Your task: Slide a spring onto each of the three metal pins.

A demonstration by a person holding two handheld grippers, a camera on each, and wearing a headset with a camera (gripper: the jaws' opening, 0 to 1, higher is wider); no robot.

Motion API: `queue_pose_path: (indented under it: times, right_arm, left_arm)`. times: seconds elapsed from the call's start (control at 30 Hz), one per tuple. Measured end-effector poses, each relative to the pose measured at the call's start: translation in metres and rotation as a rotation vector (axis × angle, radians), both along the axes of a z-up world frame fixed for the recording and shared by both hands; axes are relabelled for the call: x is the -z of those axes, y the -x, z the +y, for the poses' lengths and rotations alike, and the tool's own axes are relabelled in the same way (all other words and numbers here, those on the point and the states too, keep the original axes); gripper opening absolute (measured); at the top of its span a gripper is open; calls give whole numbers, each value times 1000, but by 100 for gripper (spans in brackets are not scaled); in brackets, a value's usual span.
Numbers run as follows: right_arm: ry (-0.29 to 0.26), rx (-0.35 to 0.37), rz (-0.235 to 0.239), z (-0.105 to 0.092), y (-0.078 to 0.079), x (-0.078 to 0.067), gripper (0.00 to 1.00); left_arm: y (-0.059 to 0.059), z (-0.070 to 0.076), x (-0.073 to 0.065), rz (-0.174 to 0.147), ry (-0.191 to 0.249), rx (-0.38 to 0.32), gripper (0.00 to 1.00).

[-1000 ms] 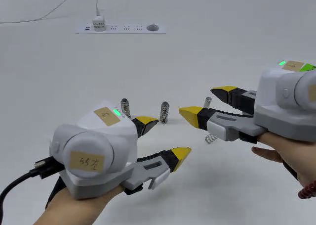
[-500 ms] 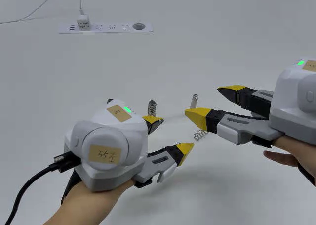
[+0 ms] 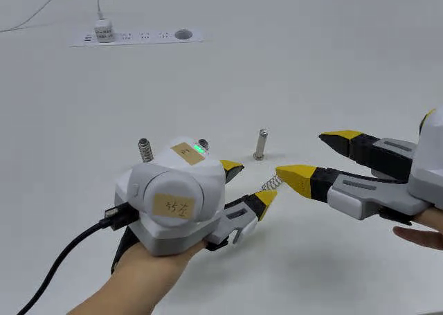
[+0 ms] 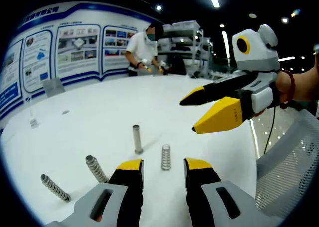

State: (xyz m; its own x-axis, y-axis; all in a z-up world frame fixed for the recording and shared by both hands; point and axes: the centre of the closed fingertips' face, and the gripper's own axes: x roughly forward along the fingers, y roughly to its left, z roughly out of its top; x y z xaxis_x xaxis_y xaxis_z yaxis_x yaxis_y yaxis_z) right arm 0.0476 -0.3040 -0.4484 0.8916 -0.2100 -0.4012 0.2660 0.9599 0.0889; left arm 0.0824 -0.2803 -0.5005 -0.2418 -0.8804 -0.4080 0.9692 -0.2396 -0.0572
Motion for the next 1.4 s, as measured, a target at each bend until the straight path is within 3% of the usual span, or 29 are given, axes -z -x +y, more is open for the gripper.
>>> queue_pose_path:
  times: [0.07, 0.23, 0.4, 0.53, 0.9, 1.03, 1.4]
  right_arm:
    - [2, -5, 2, 1, 3, 1, 53]
    - [-4, -16, 0, 3, 11, 2, 52]
    - [11, -33, 13, 6, 16, 5, 52]
    - [6, -31, 15, 5, 20, 6, 52]
    - [1, -25, 31, 5, 27, 11, 52]
    - [3, -19, 35, 5, 27, 11, 52]
    - [3, -2, 43, 3, 29, 11, 52]
  left_arm:
    - [0, -3, 4, -17, -8, 2, 31]
    - [0, -10, 13, 5, -28, -8, 28]
    - [5, -13, 25, -15, -65, 18, 25]
    - [8, -17, 29, 2, -73, 26, 24]
    - [17, -25, 35, -36, -93, 73, 18]
    - [17, -26, 37, -73, -102, 93, 16]
    - [16, -30, 40, -99, -116, 95, 12]
